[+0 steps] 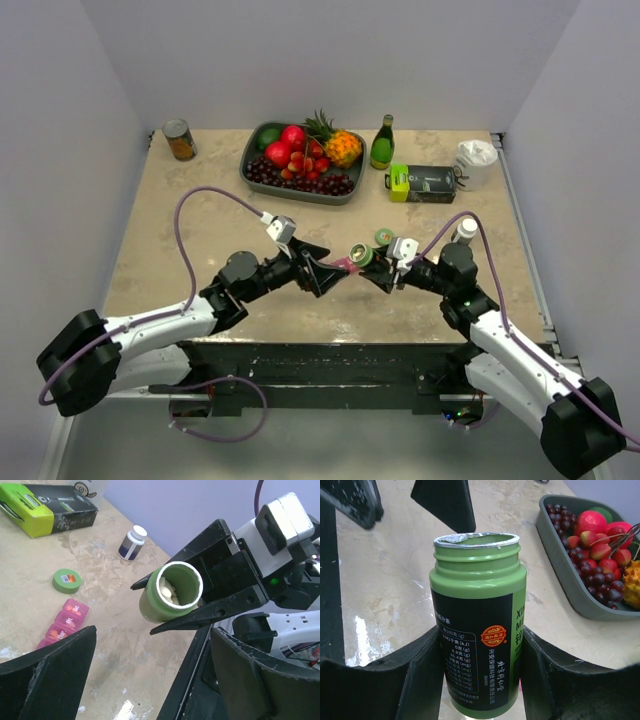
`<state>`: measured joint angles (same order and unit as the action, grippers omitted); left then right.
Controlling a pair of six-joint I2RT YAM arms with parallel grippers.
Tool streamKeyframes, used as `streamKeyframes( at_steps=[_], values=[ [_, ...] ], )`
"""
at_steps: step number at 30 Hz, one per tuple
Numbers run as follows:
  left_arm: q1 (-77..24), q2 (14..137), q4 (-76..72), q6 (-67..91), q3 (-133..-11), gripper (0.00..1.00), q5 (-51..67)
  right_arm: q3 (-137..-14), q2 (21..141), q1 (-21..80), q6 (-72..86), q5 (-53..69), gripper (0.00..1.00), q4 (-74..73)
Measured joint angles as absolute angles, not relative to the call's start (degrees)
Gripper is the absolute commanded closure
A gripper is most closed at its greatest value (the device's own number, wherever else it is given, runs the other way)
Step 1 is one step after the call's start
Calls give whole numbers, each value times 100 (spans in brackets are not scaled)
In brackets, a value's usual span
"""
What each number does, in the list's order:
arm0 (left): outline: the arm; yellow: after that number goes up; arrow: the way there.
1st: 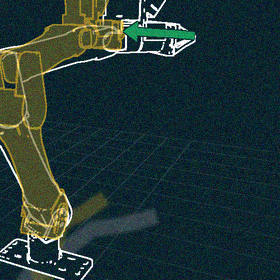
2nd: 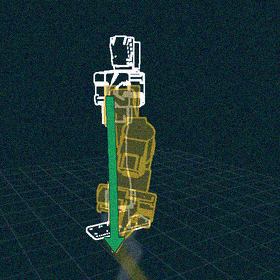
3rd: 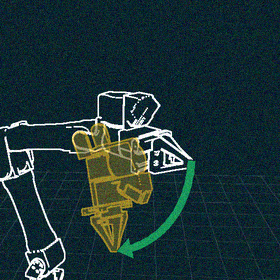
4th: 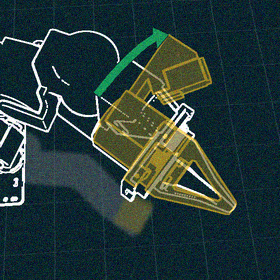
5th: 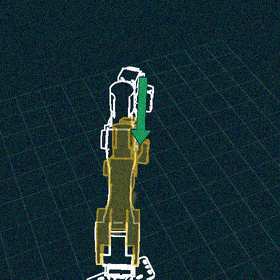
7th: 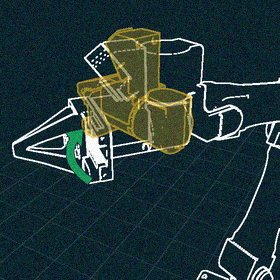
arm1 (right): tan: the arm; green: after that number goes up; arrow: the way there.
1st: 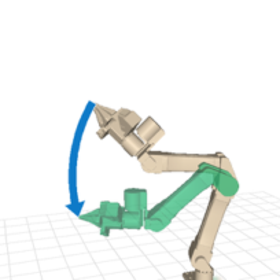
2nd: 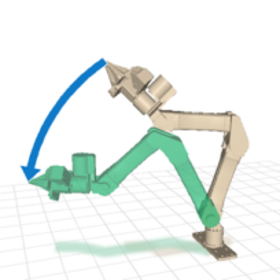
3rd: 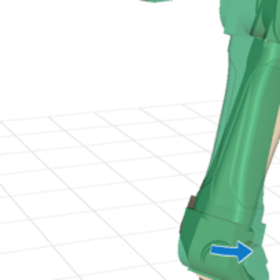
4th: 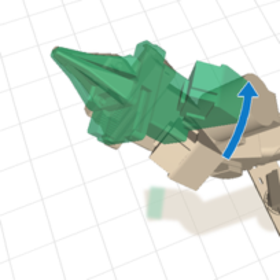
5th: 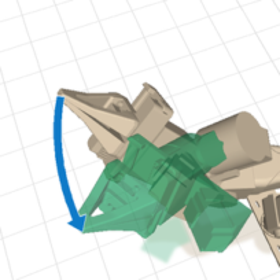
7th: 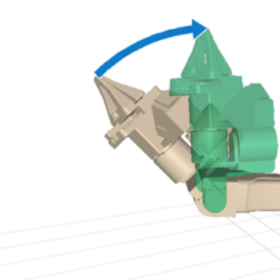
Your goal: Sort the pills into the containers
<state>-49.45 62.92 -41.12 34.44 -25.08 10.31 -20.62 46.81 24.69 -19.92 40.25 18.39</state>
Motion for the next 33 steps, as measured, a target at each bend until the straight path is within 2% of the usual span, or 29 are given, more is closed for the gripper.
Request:
streamKeyframes(
  at_steps=[8, 11, 15, 22, 25, 27, 33],
  values=[
    [-5376, 7035, -4495, 3553, -2906, 2, 735, -1920, 4633, 2471, -1863, 4025, 100, 1933],
    [-5531, 7214, -4569, 3551, -3048, 8, 609, -1920, 4609, 2471, -1824, 4025, 100, 1933],
    [-5717, 7459, -4438, 3503, -3347, 9, 377, -1920, 4598, 2471, -1750, 4032, 100, 1942],
    [-5929, 7592, -4029, 3260, -3723, 22, -207, -1920, 4598, 2471, -1649, 4034, 100, 1942],
    [-5933, 7620, -3861, 3179, -3800, 24, -322, -1920, 4598, 2471, -1601, 4032, 100, 1942],
    [-5933, 7664, -3756, 3144, -3865, 22, -360, -1920, 4595, 2471, -1551, 4027, 100, 1942],
    [-5933, 7655, -3483, 2880, -3959, 6, -370, -1922, 4558, 2469, -1387, 3944, 100, 1874]
  ],
)
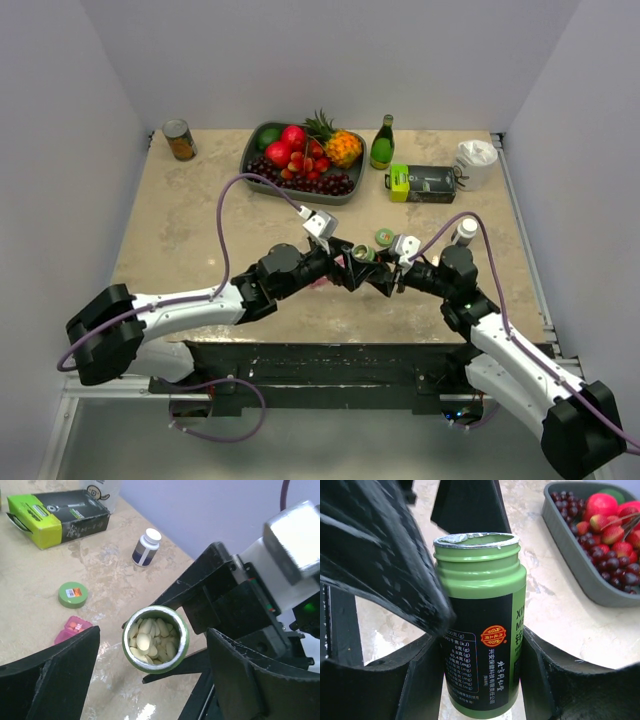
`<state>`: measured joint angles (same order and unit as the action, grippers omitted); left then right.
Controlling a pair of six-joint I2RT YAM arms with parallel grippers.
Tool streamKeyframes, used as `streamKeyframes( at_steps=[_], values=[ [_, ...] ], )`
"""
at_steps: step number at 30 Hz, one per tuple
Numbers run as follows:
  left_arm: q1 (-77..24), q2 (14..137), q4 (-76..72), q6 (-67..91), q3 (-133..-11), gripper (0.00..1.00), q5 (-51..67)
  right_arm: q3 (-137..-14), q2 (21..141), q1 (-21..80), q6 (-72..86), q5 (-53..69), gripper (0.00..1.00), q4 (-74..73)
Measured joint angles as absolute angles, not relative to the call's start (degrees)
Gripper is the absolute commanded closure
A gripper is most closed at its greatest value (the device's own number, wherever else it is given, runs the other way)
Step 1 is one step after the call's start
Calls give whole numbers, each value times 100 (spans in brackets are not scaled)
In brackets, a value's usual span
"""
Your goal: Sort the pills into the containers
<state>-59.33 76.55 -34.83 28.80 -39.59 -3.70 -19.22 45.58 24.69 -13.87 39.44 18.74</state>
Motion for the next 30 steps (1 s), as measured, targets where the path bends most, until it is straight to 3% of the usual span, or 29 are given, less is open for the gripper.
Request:
streamKeyframes(
  at_steps=[7, 13, 22, 30],
  values=[
    [-5688, 6768, -3100, 2344, -3983, 2, -375, -2038, 4495, 2263, -1275, 3627, 100, 1131],
    [-4442, 6458, -2604, 2246, -4287, 1, 333, -2735, 4718, 1522, -1070, 3503, 100, 318],
    [-4230, 9196, -980, 1385, -6283, 5, 1466, -3927, 5181, 329, -639, 4104, 100, -869],
    [-4611, 11321, 213, 727, -8200, 4, 1194, -4016, 5411, -574, -3, 4772, 100, -827]
  ],
)
